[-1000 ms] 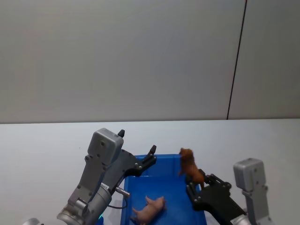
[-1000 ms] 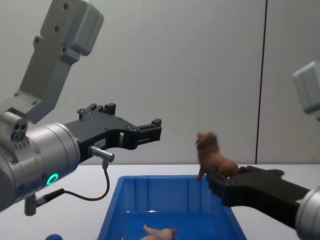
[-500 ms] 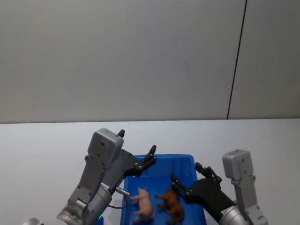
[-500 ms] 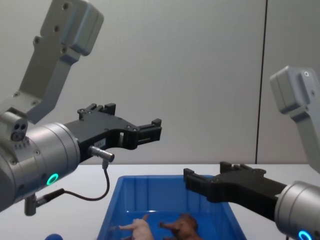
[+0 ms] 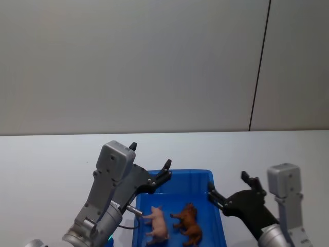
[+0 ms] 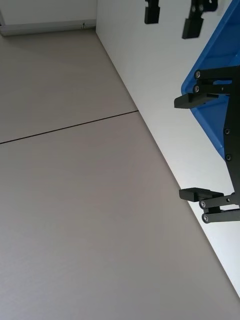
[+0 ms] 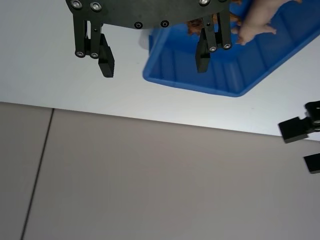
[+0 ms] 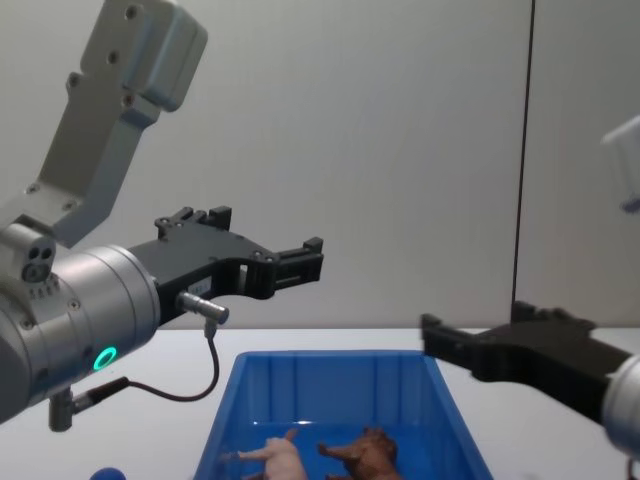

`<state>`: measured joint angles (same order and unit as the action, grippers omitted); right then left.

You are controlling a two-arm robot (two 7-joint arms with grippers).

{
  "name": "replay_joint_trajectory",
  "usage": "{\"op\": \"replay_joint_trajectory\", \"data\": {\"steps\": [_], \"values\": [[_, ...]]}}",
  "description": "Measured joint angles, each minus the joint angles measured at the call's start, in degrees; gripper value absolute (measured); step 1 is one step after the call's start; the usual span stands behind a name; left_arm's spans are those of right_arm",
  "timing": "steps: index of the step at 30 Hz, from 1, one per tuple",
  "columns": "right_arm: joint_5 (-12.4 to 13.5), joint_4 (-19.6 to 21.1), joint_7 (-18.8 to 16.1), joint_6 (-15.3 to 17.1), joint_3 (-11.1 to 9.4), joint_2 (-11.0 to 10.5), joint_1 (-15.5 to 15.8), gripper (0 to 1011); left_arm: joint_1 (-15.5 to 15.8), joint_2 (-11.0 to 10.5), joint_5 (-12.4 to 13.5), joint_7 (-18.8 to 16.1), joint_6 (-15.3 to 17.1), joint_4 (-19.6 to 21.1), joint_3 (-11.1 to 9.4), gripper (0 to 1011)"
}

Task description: Pick up the two dolls from the table and place them into the box.

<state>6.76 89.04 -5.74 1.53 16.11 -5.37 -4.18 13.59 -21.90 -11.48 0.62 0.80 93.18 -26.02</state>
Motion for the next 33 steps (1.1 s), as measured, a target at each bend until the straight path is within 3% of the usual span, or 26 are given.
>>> {"op": "replay_joint_trajectory", "data": {"steps": [8, 19, 33], "values": [[1.11, 2.79, 3.66, -0.83, -1.09, -1.59, 2.69, 1001, 0.0, 0.0, 0.0, 0.0, 0.0, 0.0, 0.0, 1001], [1.78, 4.43, 5.76, -1.29, -1.73, -2.54, 4.3, 1001, -0.15, -0.01, -0.08, -0.08, 0.0, 0.04, 0.02, 1001], [2.13, 5.34, 6.95, -1.52, -2.07, -3.09, 5.22, 1001, -3.37, -1.88, -3.37, -4.28, 1.7, 2.88, 0.78, 1001]]}}
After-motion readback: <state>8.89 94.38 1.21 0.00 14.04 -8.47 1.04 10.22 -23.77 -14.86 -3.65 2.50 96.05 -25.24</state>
